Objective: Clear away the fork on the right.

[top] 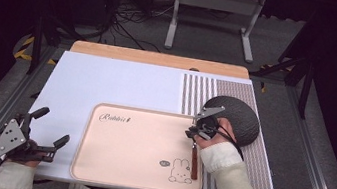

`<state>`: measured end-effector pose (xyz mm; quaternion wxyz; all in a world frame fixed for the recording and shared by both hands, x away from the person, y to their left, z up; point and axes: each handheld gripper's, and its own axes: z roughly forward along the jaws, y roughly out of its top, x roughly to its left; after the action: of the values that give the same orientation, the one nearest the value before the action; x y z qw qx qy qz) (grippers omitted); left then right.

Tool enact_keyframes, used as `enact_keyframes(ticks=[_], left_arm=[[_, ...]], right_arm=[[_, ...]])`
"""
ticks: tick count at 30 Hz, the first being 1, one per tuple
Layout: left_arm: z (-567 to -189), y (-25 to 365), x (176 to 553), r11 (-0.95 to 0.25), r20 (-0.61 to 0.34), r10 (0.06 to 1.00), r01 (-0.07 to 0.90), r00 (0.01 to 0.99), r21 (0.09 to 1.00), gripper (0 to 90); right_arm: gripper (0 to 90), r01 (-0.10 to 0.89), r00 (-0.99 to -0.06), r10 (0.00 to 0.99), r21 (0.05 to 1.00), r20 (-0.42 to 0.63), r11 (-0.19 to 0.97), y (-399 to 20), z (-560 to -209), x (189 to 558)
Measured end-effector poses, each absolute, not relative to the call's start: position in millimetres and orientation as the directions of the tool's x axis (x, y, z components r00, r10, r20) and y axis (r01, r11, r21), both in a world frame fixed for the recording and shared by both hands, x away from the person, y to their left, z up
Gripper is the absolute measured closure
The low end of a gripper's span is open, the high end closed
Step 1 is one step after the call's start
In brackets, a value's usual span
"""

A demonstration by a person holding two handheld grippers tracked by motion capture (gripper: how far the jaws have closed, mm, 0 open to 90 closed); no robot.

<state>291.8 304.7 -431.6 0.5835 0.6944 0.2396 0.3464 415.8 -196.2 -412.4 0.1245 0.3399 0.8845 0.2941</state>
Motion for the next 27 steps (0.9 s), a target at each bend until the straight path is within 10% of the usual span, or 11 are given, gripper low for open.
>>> enact_keyframes(ticks=[6,27], left_arm=[[-431.4,304.8,291.9,-0.206,0.202,0.736,-0.071,0.646,0.976,1.2],[-430.9,303.4,293.3,-0.209,0.206,0.733,-0.074,0.648,0.975,1.1]], right_arm=[[24.6,0.405,-0.744,0.661,0.718,-0.101,0.566,-211.2,-392.5,401.3],[8.8,0.260,-0.708,0.701,0.894,-0.082,0.366,-280.6,-378.8,364.0]])
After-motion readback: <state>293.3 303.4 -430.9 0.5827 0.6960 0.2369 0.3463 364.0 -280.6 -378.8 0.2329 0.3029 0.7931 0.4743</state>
